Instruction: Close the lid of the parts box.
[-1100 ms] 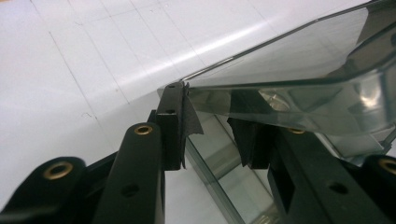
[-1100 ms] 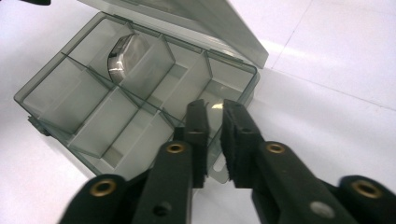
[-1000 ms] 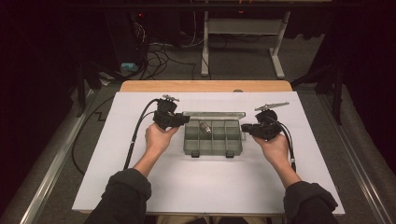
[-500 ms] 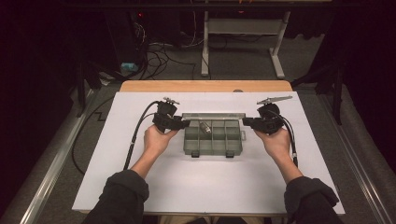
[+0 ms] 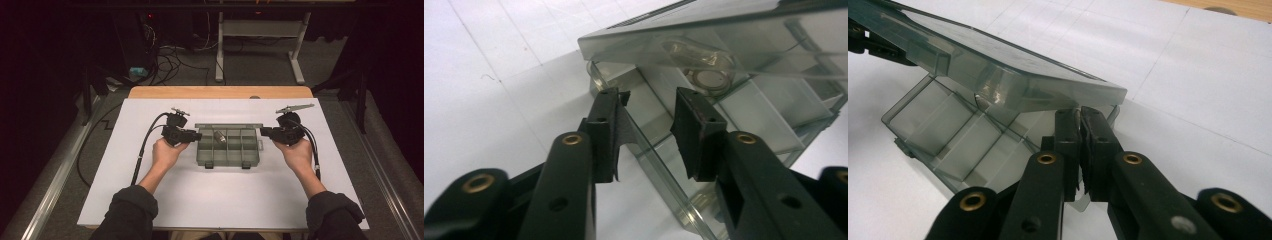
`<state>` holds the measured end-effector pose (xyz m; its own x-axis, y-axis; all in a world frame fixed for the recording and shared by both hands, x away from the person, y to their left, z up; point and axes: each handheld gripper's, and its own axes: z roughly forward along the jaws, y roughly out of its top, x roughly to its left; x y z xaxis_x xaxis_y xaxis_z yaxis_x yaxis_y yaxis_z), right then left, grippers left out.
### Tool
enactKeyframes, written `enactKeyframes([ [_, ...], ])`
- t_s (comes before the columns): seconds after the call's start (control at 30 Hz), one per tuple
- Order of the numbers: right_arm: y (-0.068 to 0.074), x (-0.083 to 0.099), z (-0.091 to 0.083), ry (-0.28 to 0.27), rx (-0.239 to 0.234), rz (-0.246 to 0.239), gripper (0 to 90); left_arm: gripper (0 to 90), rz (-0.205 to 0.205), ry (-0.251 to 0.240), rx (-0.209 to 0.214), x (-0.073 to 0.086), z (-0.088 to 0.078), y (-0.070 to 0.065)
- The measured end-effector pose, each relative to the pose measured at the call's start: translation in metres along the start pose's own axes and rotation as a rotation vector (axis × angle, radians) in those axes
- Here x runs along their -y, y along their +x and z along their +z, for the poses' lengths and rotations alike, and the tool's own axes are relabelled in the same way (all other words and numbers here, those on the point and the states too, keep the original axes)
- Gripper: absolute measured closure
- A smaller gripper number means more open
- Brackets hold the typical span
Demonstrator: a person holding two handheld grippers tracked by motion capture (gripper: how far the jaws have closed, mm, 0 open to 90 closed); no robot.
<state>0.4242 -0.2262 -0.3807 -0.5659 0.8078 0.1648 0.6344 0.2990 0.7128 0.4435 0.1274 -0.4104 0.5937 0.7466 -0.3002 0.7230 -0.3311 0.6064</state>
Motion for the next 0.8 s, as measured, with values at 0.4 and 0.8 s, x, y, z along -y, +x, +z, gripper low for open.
enactKeyframes([
  [0.4, 0.001, 0.008, 0.002, 0.022, -0.018, -0.007, 87.1, 68.6, 0.034, -0.028, 0.008, 0.003, -0.009, -0.008],
  [0.8, 0.002, 0.017, 0.003, 0.027, -0.035, -0.007, 87.0, 69.2, 0.05, -0.021, 0.004, 0.013, -0.01, -0.011],
])
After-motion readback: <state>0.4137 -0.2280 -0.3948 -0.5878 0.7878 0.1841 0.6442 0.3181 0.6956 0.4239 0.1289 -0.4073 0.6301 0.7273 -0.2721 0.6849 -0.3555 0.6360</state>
